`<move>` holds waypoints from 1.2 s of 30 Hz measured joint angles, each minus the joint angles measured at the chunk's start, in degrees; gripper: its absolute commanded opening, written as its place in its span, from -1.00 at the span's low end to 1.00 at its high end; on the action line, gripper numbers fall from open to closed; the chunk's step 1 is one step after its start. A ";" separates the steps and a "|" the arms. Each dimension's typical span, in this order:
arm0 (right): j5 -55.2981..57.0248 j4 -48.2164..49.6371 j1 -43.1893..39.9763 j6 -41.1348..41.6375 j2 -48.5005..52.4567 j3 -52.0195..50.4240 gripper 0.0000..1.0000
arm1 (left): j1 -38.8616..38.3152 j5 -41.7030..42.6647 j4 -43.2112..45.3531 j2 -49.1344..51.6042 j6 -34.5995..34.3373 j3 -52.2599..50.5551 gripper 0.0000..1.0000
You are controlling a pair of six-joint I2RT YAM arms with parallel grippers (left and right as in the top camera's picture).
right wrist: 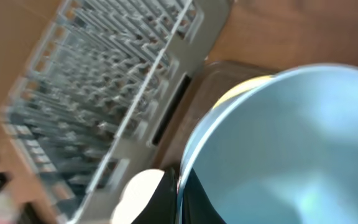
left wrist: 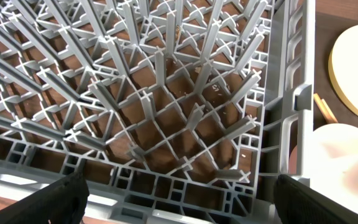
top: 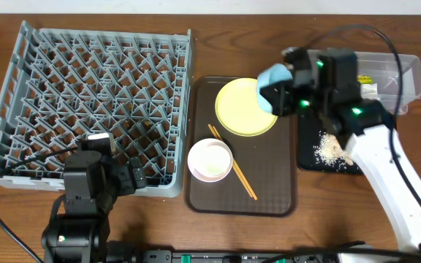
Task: Sort waste into correct bins and load items into the dishwasher
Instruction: 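Carry the empty blue bowl back and set it on the yellow plate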
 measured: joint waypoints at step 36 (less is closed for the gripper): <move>12.41 -11.80 12.04 -10.54 15.47 6.23 -0.23 | 0.00 0.00 -0.02 0.02 0.00 0.00 0.95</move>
